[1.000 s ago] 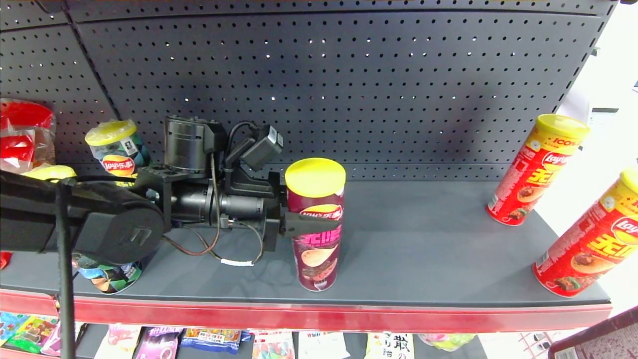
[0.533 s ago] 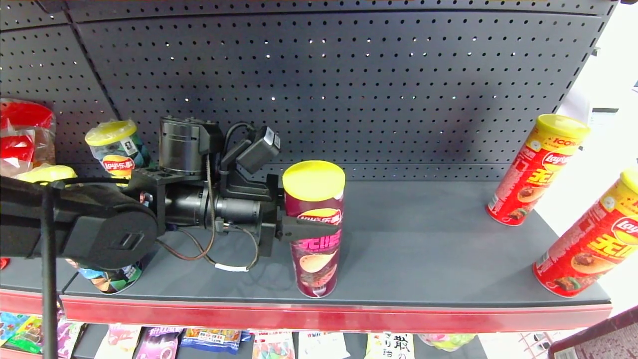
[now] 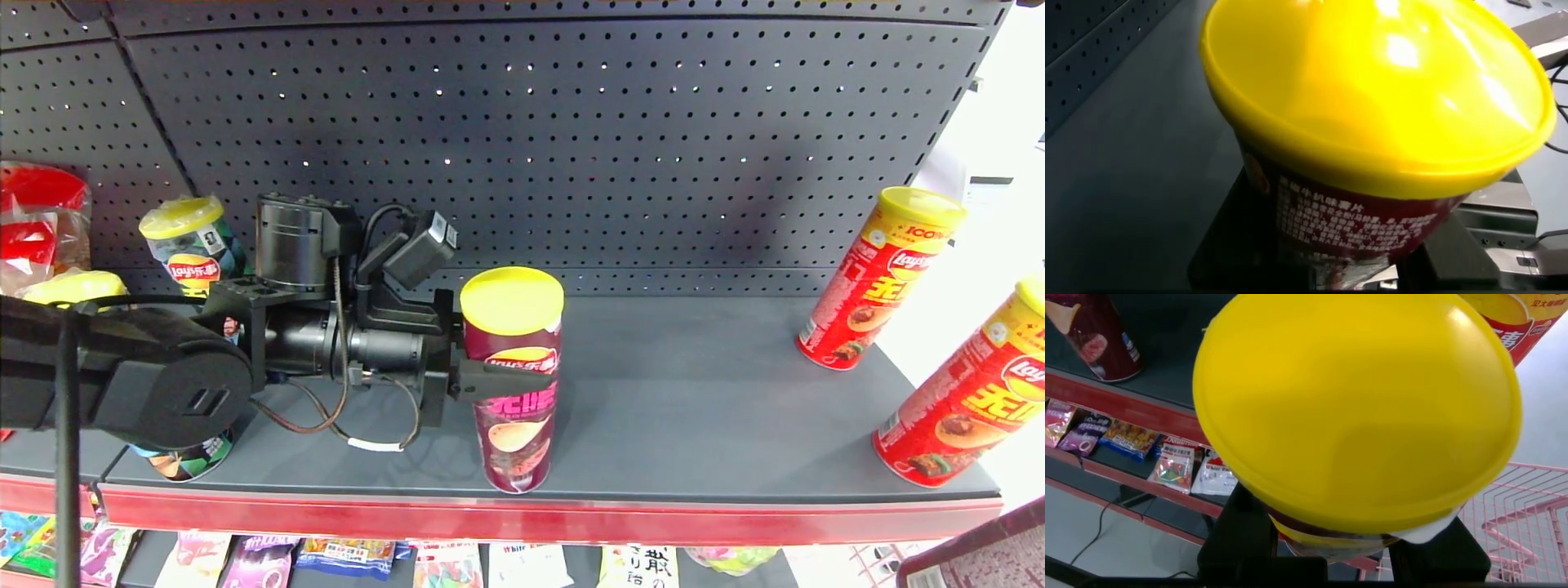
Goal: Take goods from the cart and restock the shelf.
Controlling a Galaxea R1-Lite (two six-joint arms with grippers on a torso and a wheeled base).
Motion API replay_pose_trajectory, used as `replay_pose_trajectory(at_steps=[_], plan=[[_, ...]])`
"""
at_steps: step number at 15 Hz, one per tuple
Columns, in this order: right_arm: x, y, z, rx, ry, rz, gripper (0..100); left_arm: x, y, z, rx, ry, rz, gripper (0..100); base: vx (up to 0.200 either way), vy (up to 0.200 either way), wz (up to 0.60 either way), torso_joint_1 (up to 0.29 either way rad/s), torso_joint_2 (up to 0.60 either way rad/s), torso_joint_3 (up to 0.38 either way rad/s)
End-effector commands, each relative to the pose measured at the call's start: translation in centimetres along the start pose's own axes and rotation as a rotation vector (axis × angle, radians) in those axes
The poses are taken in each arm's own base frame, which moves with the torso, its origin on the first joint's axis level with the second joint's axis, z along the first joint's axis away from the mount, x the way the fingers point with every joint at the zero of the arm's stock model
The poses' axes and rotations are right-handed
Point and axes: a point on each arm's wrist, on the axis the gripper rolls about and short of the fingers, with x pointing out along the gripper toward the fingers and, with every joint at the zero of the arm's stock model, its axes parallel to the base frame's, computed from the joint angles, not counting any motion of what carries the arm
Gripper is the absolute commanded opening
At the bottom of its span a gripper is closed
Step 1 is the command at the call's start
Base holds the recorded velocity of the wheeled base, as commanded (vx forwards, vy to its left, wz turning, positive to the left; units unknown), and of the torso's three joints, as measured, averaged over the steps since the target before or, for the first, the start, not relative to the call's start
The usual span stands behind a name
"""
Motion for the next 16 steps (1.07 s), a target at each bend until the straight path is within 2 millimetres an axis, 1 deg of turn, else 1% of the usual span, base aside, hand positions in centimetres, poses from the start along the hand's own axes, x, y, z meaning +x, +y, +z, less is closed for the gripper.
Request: replay_pose_trajectory(at_steps=[1,7,8,11,13,14,15,16], plan=[[0.0,0.0,0.0,0.0,0.003,0.001,0,0.0,0.0,0.0,-0.001,0.001,0.0,0,0.0,0.0,0.0,0.0,0.0,0.0],[0.1,0.0,-0.1,0.0,0.004,0.001,0,0.1,-0.2,-0.6,-0.012,0.011,-0.006,0,0.0,0.0,0.0,0.0,0.0,0.0],[0.1,0.0,-0.1,0.0,0.006,-0.001,0,0.1,-0.2,-0.6,-0.016,0.012,-0.006,100,0.0,0.0,0.0,0.0,0.0,0.0],[0.1,0.0,-0.1,0.0,0.006,0.001,0,0.0,-0.3,-0.7,-0.019,0.014,-0.005,100,0.0,0.0,0.0,0.0,0.0,0.0],[0.1,0.0,-0.1,-0.001,0.006,0.002,0,-0.5,-0.8,-0.8,-0.024,0.016,-0.001,100,0.0,0.0,0.0,0.0,0.0,0.0],[0.1,0.0,0.1,-0.002,0.005,0.005,0,-1.0,-1.3,-0.9,-0.027,0.017,0.003,100,0.0,0.0,0.0,0.0,0.0,0.0],[0.3,0.0,0.3,-0.001,0.013,0.009,0,-2.3,-1.9,-0.9,-0.03,0.015,0.029,100,0.0,0.0,0.0,0.0,0.0,0.0],[0.9,-0.2,1.3,-0.002,0.025,0.026,0,-3.4,-2.2,-0.9,-0.03,0.012,0.055,100,0.0,0.0,0.0,0.0,0.0,0.0]])
